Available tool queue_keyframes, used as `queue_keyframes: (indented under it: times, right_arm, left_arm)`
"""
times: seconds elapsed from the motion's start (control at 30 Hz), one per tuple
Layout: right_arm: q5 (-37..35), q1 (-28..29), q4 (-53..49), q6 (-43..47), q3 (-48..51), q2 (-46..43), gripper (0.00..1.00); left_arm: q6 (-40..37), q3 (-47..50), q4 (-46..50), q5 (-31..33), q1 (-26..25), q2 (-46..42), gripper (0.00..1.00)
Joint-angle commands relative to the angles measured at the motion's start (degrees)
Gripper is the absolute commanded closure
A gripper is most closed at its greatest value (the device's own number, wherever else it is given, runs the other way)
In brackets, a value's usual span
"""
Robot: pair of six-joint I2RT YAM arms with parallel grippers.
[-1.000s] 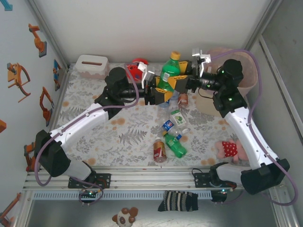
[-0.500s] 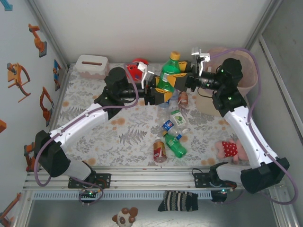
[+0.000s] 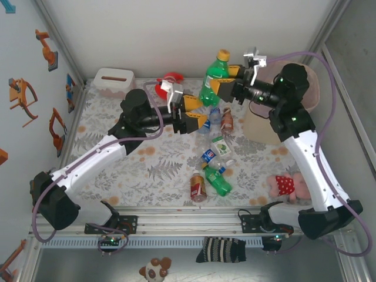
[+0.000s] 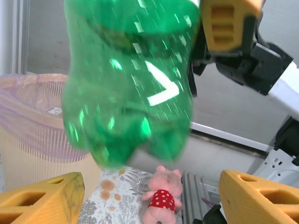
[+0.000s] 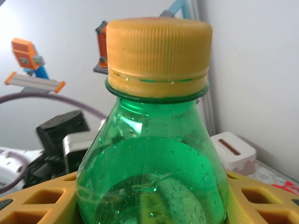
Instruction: Put the plastic bottles in the bin
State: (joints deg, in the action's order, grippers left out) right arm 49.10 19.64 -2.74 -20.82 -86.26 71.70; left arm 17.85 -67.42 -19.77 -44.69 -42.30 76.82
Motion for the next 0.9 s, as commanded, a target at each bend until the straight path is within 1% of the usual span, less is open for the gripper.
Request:
queue_keyframes:
  times: [0.0, 0.1, 0.33, 0.43, 0.53, 0.7, 0.87]
  right_arm:
    - [-7.37, -2.04, -7.14, 2.68, -5.01, 1.53, 0.48]
    - [-12.18, -5.54, -11.82, 1.96, -8.10, 2.96, 0.48]
    - [-18.18, -17.51, -16.45, -3.99, -11.43, 6.26, 0.49]
    - [-21.00, -20.66, -17.21, -3.57, -12.35, 7.93, 0.45]
    - [-25.74, -23.32, -17.17, -6.21, -12.42, 9.82, 0.45]
    - [-32.85, -27.13, -17.32, -17.72, -11.85, 14.02, 0.45]
    - [-37.59, -28.12, -16.00, -30.61, -10.45, 17.75, 0.45]
  left_arm:
    - [-2.29, 1.94, 2.07, 1.78, 0.02, -2.43, 0.25]
    - [-2.65, 2.97, 2.74, 2.05, 0.03, -3.45, 0.25]
    - [-3.61, 4.73, 3.60, 3.29, 0.02, -5.14, 0.24]
    - [-3.53, 5.10, 3.67, 3.44, 0.03, -5.18, 0.24]
    - [-3.00, 5.10, 3.26, 3.36, 0.03, -4.84, 0.24]
    - [-2.04, 5.24, 2.73, 3.36, -0.06, -4.23, 0.25]
    - [-0.58, 5.37, 1.46, 3.44, -0.30, -3.64, 0.25]
